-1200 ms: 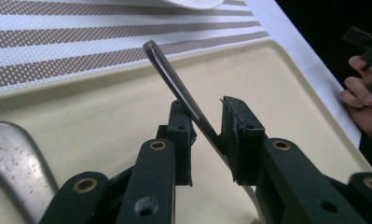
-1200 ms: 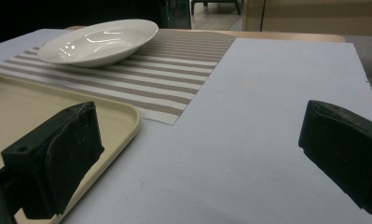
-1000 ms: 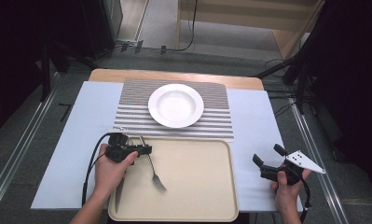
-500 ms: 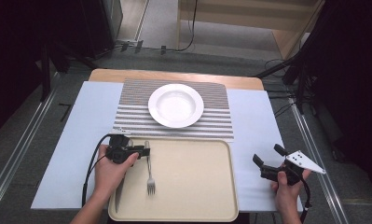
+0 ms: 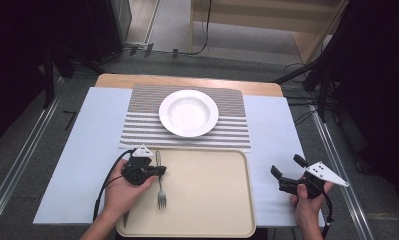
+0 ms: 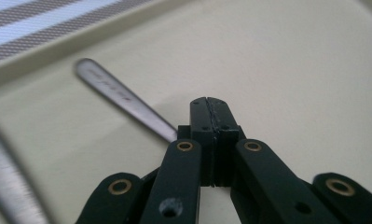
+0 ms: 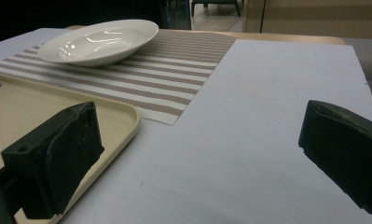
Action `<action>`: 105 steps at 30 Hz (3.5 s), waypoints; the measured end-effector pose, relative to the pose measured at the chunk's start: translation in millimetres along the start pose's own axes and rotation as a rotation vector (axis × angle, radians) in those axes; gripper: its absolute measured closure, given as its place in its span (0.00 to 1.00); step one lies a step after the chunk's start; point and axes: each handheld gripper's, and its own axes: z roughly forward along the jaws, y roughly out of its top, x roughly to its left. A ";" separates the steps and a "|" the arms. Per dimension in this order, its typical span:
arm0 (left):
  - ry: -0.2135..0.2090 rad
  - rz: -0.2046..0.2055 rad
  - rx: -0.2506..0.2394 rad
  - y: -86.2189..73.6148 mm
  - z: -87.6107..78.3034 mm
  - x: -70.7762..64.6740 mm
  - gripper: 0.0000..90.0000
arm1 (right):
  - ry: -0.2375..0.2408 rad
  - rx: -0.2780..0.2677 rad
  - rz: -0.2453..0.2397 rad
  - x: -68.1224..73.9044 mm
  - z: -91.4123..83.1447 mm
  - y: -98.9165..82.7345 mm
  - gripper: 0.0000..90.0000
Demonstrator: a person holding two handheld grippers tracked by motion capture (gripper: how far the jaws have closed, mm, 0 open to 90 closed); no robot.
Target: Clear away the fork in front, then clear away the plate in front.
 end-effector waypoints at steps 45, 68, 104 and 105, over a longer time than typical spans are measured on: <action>-0.001 -0.099 -0.078 -19.1 -20.4 26.9 0.99 | 0.000 0.007 -0.013 1.6 1.6 -0.2 0.00; -0.150 -0.096 -0.298 -4.0 -43.2 32.1 0.00 | -0.002 -0.014 -0.054 5.1 -7.2 0.7 0.00; -0.162 -0.168 -0.362 51.5 -38.4 70.9 0.00 | 0.002 -0.031 -0.065 4.2 -15.8 -5.2 0.00; -0.159 -0.168 -0.360 53.2 -37.1 72.8 0.00 | 0.000 -0.031 -0.065 4.2 -15.9 -5.3 0.00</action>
